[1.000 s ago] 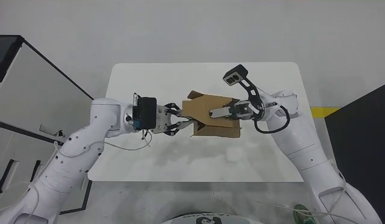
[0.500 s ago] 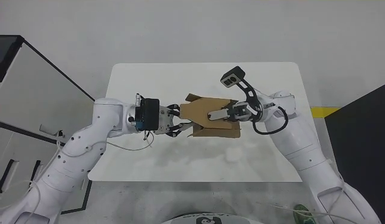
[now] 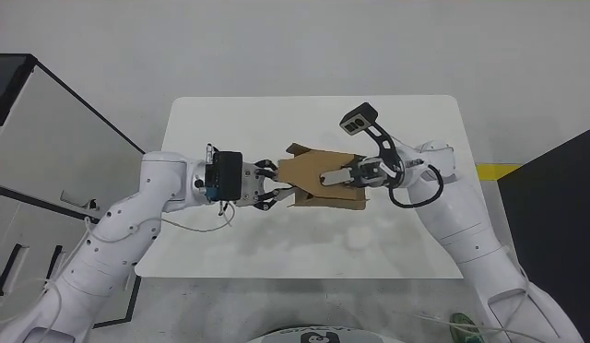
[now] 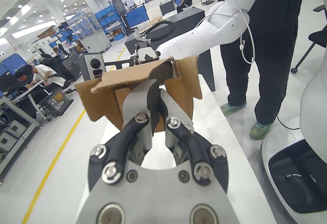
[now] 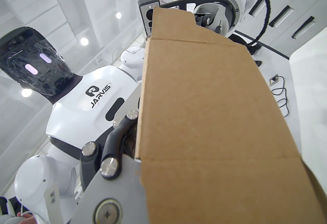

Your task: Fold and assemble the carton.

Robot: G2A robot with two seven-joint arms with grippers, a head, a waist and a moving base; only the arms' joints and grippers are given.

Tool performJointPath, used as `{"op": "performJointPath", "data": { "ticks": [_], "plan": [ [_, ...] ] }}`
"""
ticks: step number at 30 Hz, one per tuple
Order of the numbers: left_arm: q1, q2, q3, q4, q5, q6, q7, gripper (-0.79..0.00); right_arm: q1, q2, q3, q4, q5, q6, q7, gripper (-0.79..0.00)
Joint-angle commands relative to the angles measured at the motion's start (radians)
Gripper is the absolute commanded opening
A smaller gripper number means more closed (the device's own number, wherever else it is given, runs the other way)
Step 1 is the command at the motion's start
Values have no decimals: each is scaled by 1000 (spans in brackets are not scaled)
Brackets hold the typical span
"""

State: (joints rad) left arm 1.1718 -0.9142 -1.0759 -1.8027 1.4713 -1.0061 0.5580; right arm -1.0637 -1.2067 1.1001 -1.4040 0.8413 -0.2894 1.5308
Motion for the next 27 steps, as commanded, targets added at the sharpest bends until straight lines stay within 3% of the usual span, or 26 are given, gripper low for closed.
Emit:
{"op": "performJointPath", "data": {
  "ticks": [1, 27],
  "plan": [
    [-1, -1, 5, -5, 6, -4, -2, -785, 1, -2, -6, 0, 1, -1, -1, -785],
    [31, 10, -73, -17, 4, 2, 0, -785, -14, 5, 38, 6, 2, -5, -5, -785]
  ]
}}
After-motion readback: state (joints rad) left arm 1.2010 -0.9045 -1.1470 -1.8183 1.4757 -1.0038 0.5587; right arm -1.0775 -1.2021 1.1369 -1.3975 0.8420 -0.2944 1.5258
